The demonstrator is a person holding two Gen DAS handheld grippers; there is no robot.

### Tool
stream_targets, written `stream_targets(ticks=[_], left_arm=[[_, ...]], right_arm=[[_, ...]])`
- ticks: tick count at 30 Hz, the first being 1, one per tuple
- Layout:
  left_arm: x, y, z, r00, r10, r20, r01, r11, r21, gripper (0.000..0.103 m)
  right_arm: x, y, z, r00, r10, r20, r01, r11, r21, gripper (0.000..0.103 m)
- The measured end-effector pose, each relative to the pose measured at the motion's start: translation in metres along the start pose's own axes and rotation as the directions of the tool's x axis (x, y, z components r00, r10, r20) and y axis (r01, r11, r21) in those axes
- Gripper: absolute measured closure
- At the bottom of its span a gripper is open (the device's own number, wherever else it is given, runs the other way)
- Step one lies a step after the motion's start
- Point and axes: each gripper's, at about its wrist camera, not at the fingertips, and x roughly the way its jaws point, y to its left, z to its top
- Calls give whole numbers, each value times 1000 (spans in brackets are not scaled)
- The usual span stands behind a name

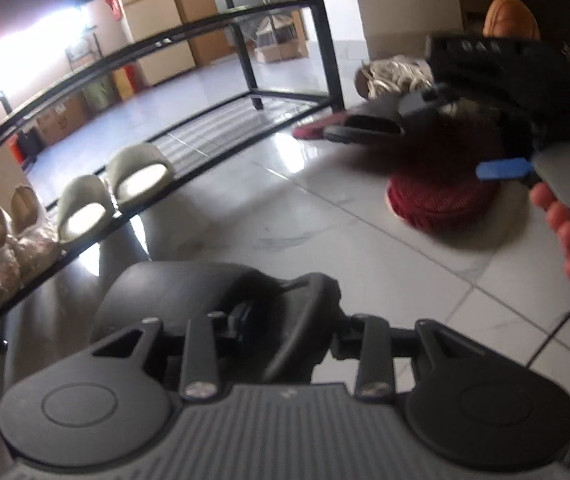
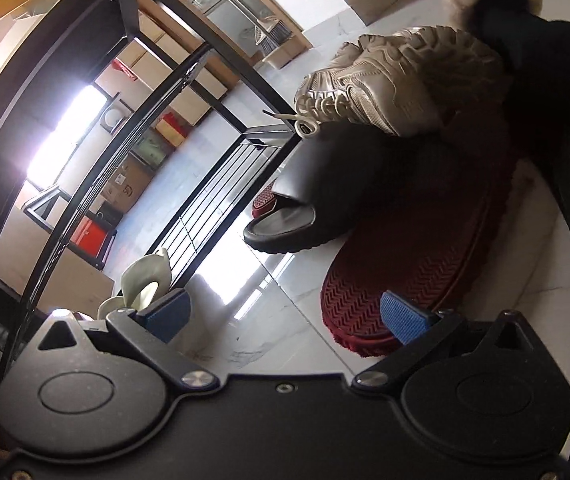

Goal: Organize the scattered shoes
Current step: 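Carry the black slide with the left tool and set it before the rack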

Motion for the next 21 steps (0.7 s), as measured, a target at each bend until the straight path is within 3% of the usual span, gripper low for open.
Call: stream_targets(ticks=[2, 5, 8, 13, 15, 21], left_arm=[[-3, 4, 1, 1000, -27, -8, 27, 999, -41, 49], [-9, 15, 3, 995, -100, -20, 95, 979, -181, 24], [-24, 28, 5, 991, -128, 42, 134, 952, -274, 16], [-43, 40, 10, 984, -146, 106, 173, 931, -321, 5], [-48, 43, 12, 983, -134, 125, 168, 931, -324, 4], [-53, 65, 10, 985, -86, 152, 145, 888, -436, 4]], right_arm=[[1, -1, -1, 1000, 3, -3, -3, 1000, 5, 0], [2, -1, 1, 1000, 4, -11, -4, 1000, 11, 0], [2, -3, 1, 1000, 2, -13, -1, 1000, 20, 0], [4, -2, 4, 1000, -7, -19, 8, 1000, 30, 0], [5, -2, 3, 1000, -8, -23, 8, 1000, 29, 0], [6, -2, 3, 1000, -13, -28, 14, 1000, 24, 0]])
